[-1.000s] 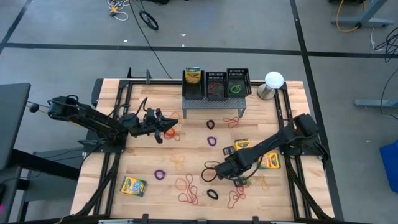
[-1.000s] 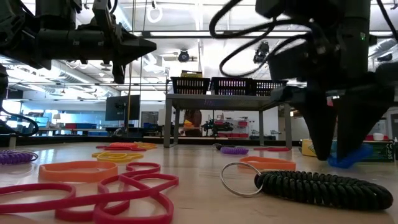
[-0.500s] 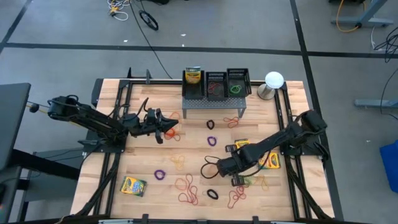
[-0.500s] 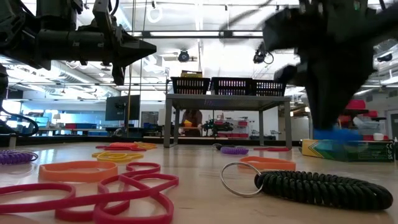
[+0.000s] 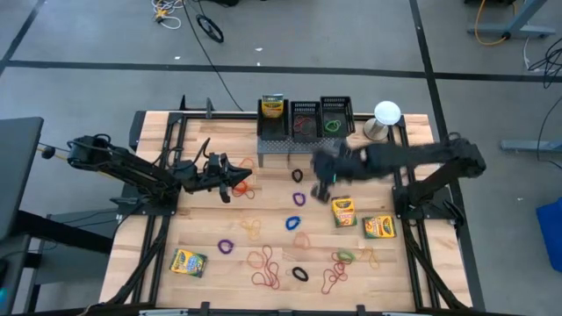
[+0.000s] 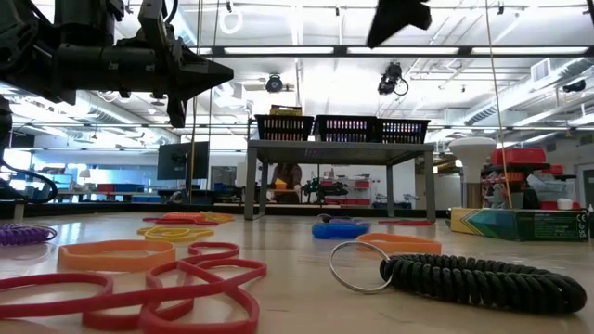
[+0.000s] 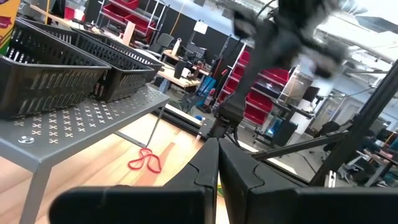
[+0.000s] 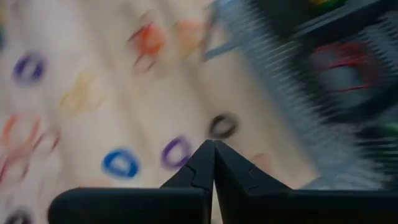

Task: Sort rubber bands into baskets
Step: Put the blue spring rubberband into the right black basket on the shelf

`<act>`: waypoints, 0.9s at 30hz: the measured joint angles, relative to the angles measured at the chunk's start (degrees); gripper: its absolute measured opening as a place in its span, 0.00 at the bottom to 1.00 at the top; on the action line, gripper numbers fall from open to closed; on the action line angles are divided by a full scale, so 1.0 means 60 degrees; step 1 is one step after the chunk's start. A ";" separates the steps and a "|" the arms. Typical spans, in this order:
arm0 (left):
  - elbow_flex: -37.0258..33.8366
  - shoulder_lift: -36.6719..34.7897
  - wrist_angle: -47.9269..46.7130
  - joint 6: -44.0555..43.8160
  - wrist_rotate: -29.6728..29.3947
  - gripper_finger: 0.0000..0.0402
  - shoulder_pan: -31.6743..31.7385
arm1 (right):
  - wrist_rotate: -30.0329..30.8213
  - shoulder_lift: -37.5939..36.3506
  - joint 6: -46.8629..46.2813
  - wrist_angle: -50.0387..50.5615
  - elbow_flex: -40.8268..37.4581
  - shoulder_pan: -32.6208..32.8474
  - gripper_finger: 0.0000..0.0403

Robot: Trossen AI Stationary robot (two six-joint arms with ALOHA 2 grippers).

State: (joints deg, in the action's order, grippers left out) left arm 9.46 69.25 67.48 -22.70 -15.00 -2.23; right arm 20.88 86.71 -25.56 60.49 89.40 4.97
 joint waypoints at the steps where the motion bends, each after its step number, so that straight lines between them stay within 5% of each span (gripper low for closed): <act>1: 0.0002 0.0000 0.0003 0.0000 -0.0001 0.04 -0.0003 | -0.0092 -0.0006 0.0175 0.0008 0.0203 -0.0309 0.04; 5: 0.0002 0.0000 0.0000 0.0000 -0.0001 0.04 -0.0003 | -0.0825 0.0211 0.1095 -0.0543 0.0155 -0.0685 0.04; 16: 0.0002 0.0000 0.0000 0.0000 -0.0001 0.04 -0.0003 | -0.2336 0.2867 0.0912 -0.3290 -0.1449 0.1067 0.06; 27: 0.0002 0.0000 0.0009 0.0000 0.0000 0.04 -0.0003 | -0.2738 0.5543 0.2762 -0.2370 0.0022 0.1071 0.36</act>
State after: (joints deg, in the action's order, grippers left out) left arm 9.47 69.25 67.54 -22.70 -14.99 -2.24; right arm 4.45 119.97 -8.99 46.27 89.53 11.40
